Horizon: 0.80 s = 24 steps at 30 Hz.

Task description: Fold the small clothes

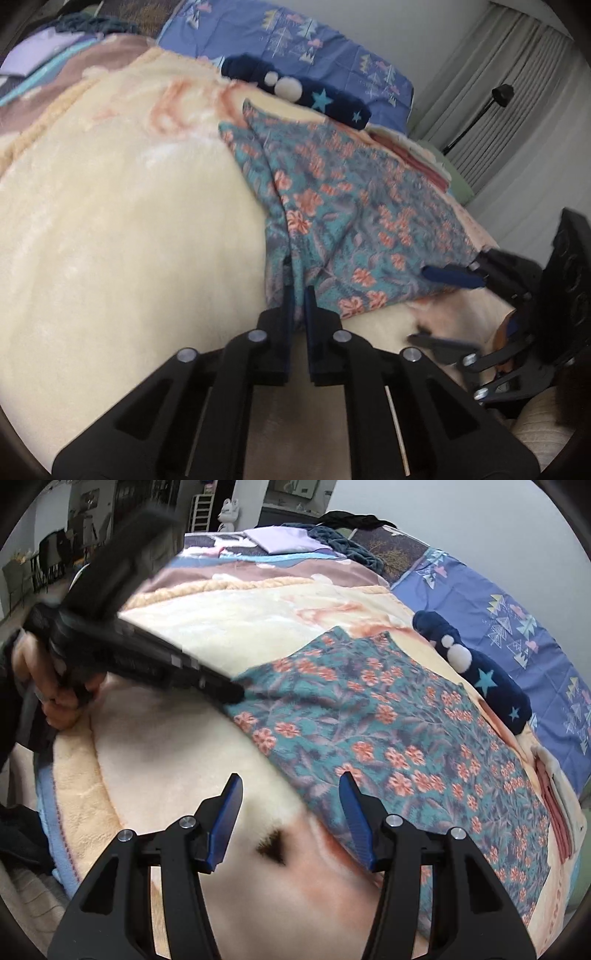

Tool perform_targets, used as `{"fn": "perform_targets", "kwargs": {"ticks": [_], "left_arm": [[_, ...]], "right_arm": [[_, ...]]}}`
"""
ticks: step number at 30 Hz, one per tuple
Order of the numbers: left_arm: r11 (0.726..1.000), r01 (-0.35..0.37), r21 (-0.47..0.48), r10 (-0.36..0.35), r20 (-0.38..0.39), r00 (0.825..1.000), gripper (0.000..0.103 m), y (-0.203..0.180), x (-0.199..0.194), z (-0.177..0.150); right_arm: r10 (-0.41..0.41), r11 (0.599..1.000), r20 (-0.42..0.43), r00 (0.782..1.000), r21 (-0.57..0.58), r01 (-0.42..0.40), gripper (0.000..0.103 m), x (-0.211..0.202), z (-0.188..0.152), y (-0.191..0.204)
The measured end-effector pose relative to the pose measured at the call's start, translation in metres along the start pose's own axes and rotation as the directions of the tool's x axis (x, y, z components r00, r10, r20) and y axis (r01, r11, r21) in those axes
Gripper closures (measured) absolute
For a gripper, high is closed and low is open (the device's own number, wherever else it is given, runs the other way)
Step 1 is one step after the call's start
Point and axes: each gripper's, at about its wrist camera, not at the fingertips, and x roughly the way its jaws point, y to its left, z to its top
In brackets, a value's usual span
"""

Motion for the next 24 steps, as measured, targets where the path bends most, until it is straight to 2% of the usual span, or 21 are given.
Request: {"fn": "perform_targets", "kwargs": {"ticks": [1,2,4,7,10,13,15,16,18,19,20,22,24], "left_arm": [[1.0,-0.025,0.018,0.024,0.043,0.999,0.068,-0.002,-0.011,0.006],[0.999,-0.04,0.025,0.038,0.069,0.997,0.057,-0.001,-0.018,0.012],[0.998,-0.054,0.018,0.053,0.08,0.995,0.057,0.006,-0.021,0.031],[1.0,-0.031,0.002,0.031,0.034,0.999,0.057,0.023,-0.001,0.059],[0.997,-0.035,-0.066,0.032,-0.054,0.998,0.063,0.05,0.044,0.088],[0.99,0.028,-0.136,-0.04,-0.091,0.995,0.064,0.068,0.082,0.108],[0.985,0.061,-0.163,-0.074,-0.075,0.994,0.084,0.071,0.092,0.118],[0.981,0.082,-0.176,-0.095,-0.068,0.993,0.1,0.071,0.095,0.122],[0.975,0.113,-0.192,-0.12,-0.023,0.993,0.1,0.071,0.092,0.129],[0.973,0.131,-0.188,-0.131,0.014,0.991,0.1,0.071,0.086,0.131],[0.97,0.154,-0.189,-0.148,0.046,0.988,0.1,0.073,0.081,0.133],[0.967,0.161,-0.198,-0.153,0.058,0.987,0.1,0.079,0.082,0.131],[0.967,0.122,-0.222,-0.124,0.006,0.992,0.1,0.089,0.097,0.122]], "right_arm": [[-0.003,1.0,0.0,1.0,-0.011,0.003,0.048,0.002,0.001,0.003],[-0.007,0.999,0.007,1.0,-0.032,0.007,0.048,0.004,0.004,0.008],[-0.005,0.998,0.024,1.0,-0.06,0.006,0.048,0.005,0.008,0.016],[-0.021,0.996,0.05,0.999,-0.086,0.025,0.048,0.008,0.015,0.024],[-0.103,0.981,0.082,0.991,-0.156,0.115,0.048,0.015,0.027,0.042],[-0.168,0.962,0.073,0.983,-0.206,0.179,0.048,0.029,0.034,0.055],[-0.2,0.954,0.057,0.978,-0.215,0.208,0.048,0.039,0.036,0.057],[-0.209,0.952,0.052,0.977,-0.217,0.215,0.048,0.043,0.038,0.058],[-0.237,0.943,0.074,0.969,-0.224,0.247,0.051,0.052,0.043,0.06],[-0.245,0.937,0.093,0.965,-0.233,0.261,0.061,0.054,0.046,0.06],[-0.241,0.936,0.102,0.965,-0.24,0.259,0.1,0.056,0.047,0.061],[-0.227,0.942,0.085,0.97,-0.235,0.24,0.101,0.061,0.049,0.06],[-0.223,0.937,0.078,0.972,-0.256,0.236,0.101,0.064,0.045,0.063]]}}
